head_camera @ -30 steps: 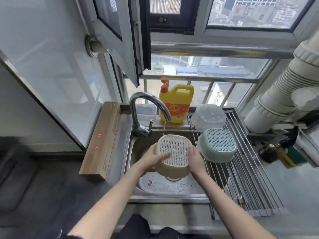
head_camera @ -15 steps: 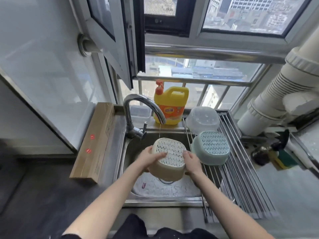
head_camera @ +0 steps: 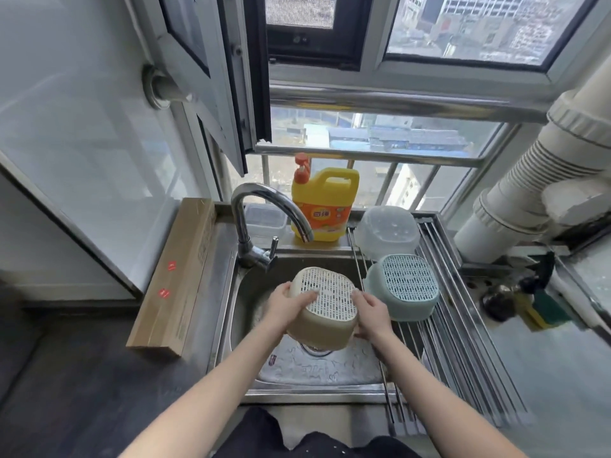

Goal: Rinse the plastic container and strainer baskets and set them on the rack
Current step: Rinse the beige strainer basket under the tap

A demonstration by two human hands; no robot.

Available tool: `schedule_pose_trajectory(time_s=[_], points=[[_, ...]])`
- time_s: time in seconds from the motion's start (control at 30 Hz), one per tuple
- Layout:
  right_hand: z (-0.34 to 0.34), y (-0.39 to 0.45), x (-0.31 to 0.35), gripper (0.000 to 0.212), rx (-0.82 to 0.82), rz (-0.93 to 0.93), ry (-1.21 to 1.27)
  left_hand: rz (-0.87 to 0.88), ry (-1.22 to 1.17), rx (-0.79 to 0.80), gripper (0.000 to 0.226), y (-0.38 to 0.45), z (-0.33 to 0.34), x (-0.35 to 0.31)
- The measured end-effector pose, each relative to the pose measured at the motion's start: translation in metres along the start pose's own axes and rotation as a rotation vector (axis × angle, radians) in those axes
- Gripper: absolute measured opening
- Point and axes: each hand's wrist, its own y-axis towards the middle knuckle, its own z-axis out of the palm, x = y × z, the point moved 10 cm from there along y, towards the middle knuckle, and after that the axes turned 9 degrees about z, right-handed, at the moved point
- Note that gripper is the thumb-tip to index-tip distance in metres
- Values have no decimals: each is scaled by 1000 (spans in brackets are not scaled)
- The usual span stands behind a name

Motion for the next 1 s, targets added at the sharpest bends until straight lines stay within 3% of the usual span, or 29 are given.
schedule_pose_trajectory(time_s=[0.07, 0.2, 0.27, 0.33, 0.47, 0.53, 0.63, 0.73, 0.8, 0.9, 1.0], points=[[-6, 3, 3, 32, -33, -12, 26, 8, -39, -10, 77, -2, 2, -3], [0, 5, -4, 27, 14, 40, -63, -53, 23, 58, 94, -2, 3, 6], [-4, 1, 3, 23, -25, 8, -36, -45, -8, 42, 90, -4, 2, 6], [-10, -5, 14, 20, -76, -52, 20, 27, -7, 29, 81, -4, 3, -4], [-27, -11, 28, 18, -164, -148, 116, 211, 145, 34, 87, -2, 6, -39], [-16, 0, 14, 25, -83, -63, 1, 111, 204, 71, 84, -1, 7, -27], [-4, 13, -18, 36, 3, 122, -174, -223, 197, 149, 80, -15, 18, 13], [-22, 0, 3, 26, -105, -46, 65, -4, 355, 82, 79, -10, 23, -15], [-31, -7, 10, 24, -152, -115, 63, 85, 388, 103, 78, -5, 25, -24], [-9, 0, -14, 26, 14, 26, -182, -209, 355, 261, 75, -9, 27, 16], [-20, -7, 0, 22, -81, -61, -26, -18, 324, 173, 67, -5, 24, -5]])
